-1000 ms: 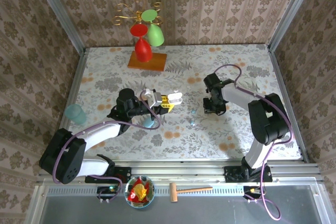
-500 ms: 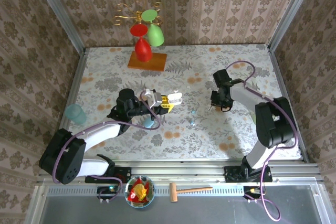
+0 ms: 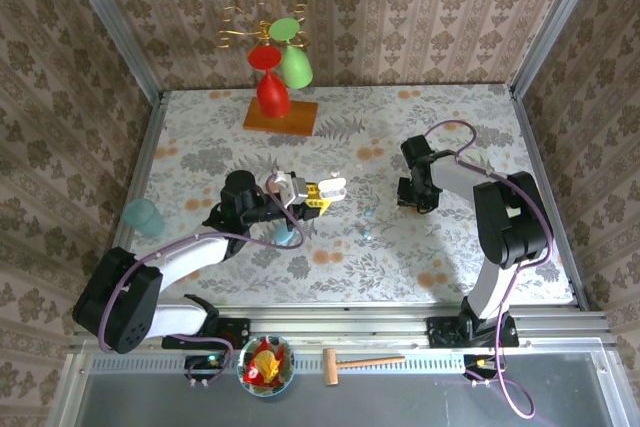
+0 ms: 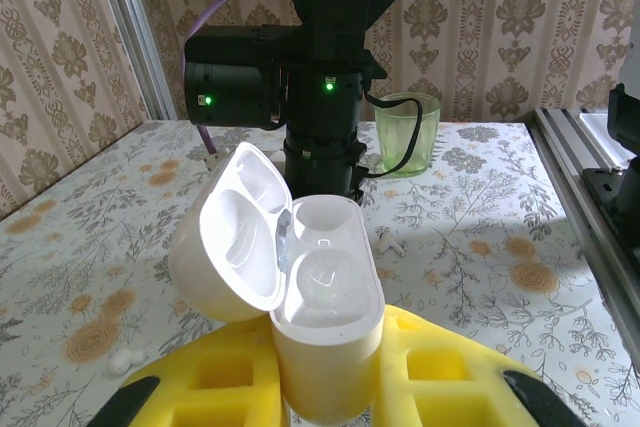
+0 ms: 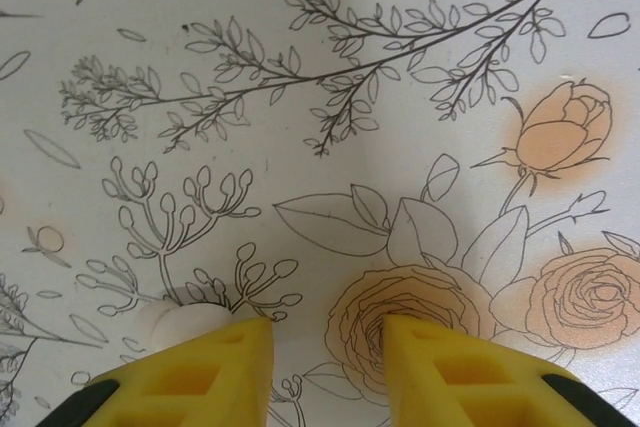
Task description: Insert wireless bluetooth earbuds into charging case
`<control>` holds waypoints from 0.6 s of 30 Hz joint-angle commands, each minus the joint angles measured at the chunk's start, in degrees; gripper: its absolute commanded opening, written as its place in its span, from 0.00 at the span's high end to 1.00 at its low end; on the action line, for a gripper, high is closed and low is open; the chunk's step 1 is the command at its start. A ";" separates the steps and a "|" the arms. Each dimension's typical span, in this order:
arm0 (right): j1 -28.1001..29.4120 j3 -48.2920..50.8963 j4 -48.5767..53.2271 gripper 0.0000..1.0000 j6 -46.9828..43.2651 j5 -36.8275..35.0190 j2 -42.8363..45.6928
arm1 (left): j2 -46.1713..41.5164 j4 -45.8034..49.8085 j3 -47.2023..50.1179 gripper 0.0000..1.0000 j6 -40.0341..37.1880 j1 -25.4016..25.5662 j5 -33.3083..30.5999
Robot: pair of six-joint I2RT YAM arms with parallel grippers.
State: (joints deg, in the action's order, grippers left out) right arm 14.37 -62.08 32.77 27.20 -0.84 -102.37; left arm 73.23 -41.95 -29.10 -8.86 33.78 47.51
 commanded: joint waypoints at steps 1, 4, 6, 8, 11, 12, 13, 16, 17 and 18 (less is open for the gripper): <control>0.49 1.21 0.54 0.64 -0.81 -0.45 4.65 | -0.72 -0.20 -0.33 0.92 -1.47 0.15 0.55; 0.55 3.81 0.46 0.58 0.20 -3.52 9.45 | -0.73 0.02 -0.40 0.92 -1.42 0.16 0.66; 0.30 6.27 0.89 0.49 1.44 -6.64 12.89 | -0.96 0.24 -0.43 0.92 -1.46 0.22 0.66; -0.38 8.49 2.60 0.44 3.28 -8.64 15.12 | -1.15 0.29 -0.50 0.92 -1.57 0.23 0.67; -1.21 11.83 4.79 0.42 6.06 -9.53 17.38 | -1.16 0.36 -0.60 0.92 -1.68 0.23 0.67; -1.20 12.83 5.24 0.43 6.49 -9.32 17.61 | -1.03 0.38 -0.63 0.92 -1.71 0.23 0.75; -1.24 13.35 5.69 0.43 6.80 -9.27 17.63 | -0.94 0.38 -0.69 0.92 -1.72 0.23 0.75; -1.23 15.13 5.25 0.51 7.51 -7.78 17.61 | -0.48 0.18 -0.95 0.92 -1.65 0.19 1.09; -1.22 15.41 5.02 0.53 7.52 -7.03 17.26 | -0.31 0.21 -1.12 0.92 -1.64 0.17 1.33; -1.14 15.18 4.95 0.56 7.47 -6.48 16.59 | -0.20 0.19 -1.20 0.92 -1.66 0.22 1.44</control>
State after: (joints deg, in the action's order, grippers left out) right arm 13.23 -47.16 36.38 32.91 -7.29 -85.25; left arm 73.23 -41.95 -29.10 -8.88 33.78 47.59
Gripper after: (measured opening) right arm 0.456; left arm 0.188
